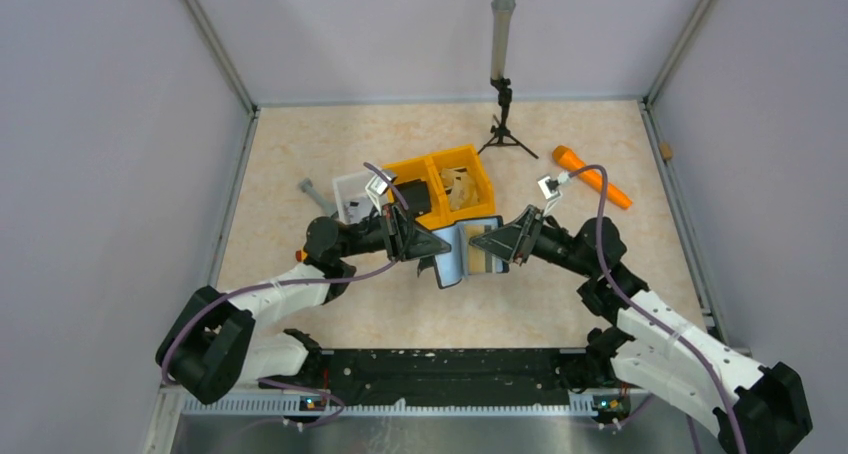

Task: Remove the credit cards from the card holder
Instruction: Remove the credit card from the card holder.

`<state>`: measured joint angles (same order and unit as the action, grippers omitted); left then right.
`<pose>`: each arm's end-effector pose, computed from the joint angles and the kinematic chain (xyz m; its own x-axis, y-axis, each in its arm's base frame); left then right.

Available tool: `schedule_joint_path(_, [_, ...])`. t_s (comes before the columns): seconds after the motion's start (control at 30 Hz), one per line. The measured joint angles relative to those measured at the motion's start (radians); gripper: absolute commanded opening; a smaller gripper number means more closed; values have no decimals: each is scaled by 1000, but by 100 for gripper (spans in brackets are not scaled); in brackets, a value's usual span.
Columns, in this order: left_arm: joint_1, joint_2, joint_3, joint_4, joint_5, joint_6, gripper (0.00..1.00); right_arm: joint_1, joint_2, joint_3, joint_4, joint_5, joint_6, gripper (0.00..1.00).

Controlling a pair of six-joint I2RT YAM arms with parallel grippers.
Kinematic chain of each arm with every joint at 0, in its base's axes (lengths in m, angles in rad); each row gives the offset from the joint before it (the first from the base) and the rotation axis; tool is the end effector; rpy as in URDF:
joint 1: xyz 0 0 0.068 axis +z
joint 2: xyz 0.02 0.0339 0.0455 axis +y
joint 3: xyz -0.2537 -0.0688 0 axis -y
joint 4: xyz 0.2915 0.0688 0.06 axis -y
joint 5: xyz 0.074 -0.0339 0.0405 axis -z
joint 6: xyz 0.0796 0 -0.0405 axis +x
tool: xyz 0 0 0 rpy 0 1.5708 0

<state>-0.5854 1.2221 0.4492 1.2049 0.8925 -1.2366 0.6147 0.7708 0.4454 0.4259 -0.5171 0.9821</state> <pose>0.2128 -0.2155 0.2433 -0.7698 -0.2008 -0.6058 0.6367 -0.1751 -0.7510 0.2027 0.1912 0.2683 -0.7056 0.3868 -0.5937 -0.5697 0.1887 0.7999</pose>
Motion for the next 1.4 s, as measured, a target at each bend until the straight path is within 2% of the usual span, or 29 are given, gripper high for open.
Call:
schedule_joint_path(0.07, [0, 0, 0, 1, 0, 0, 0, 0, 9, 0, -17, 0, -10, 23])
schedule_joint_path(0.13, [0, 0, 0, 1, -1, 0, 0, 0, 13, 0, -31, 0, -14, 4])
schedule_joint_path(0.17, [0, 0, 0, 1, -1, 0, 0, 1, 16, 0, -34, 0, -19, 0])
schedule_joint_path(0.3, [0, 0, 0, -15, -2, 14, 0, 1, 17, 6, -76, 8, -47, 0])
schedule_joint_path(0.43, [-1, -12, 0, -93, -16, 64, 1, 4, 11, 55, -195, 31, -103, 0])
schedule_joint_path(0.5, [-1, -32, 2, -143, -24, 94, 18, 4, 4, 68, -228, 37, -120, 0])
schedule_joint_path(0.63, [-1, -76, 17, -264, -41, 176, 63, 4, 3, 80, -269, 37, -131, 0])
schedule_joint_path(0.67, [-1, -87, 21, -295, -48, 201, 71, 5, 3, 83, -280, 39, -136, 0])
schedule_joint_path(0.87, [-12, -138, 27, -442, -84, 303, 98, 5, 18, 93, -301, 38, -139, 0])
schedule_joint_path(1.07, [-65, -131, 66, -567, -126, 388, 99, 16, 80, 96, -303, 48, -123, 0])
schedule_joint_path(1.4, [-88, -91, 123, -692, -193, 480, 99, 88, 175, 180, -428, 183, -180, 0])
